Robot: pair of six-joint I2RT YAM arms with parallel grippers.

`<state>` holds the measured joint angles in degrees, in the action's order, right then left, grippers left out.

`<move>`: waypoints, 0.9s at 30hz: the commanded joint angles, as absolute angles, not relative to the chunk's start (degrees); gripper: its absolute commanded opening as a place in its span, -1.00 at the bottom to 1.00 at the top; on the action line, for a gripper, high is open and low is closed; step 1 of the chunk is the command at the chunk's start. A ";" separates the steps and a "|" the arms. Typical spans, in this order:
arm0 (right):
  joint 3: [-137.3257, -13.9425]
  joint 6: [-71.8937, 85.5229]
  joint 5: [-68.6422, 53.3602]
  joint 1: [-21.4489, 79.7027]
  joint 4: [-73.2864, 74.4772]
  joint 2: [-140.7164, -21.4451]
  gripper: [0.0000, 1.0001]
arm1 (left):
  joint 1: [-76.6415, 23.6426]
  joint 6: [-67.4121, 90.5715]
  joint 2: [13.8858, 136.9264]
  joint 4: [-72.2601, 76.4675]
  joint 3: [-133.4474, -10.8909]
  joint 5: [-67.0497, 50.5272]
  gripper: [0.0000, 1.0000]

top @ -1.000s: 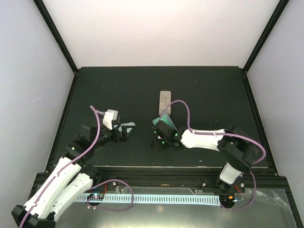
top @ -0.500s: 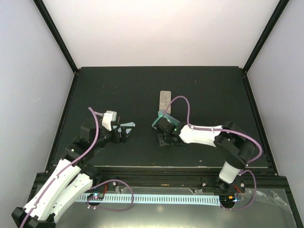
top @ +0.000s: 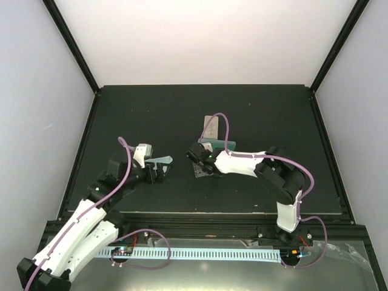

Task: Organize the sunglasses
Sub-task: Adjust the sunglasses case at the center of the board, then move the glasses cleaning cloth to the center of the board.

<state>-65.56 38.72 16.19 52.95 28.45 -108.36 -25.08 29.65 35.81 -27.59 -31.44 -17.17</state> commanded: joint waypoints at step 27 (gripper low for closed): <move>-86.22 30.78 11.83 64.11 21.89 -122.29 0.04 | -24.69 29.62 21.30 -45.60 -46.84 11.11 0.98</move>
<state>-80.71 32.95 9.98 63.64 20.14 -116.99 -25.08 29.74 24.53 -41.10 -43.53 3.90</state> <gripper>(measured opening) 0.536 0.989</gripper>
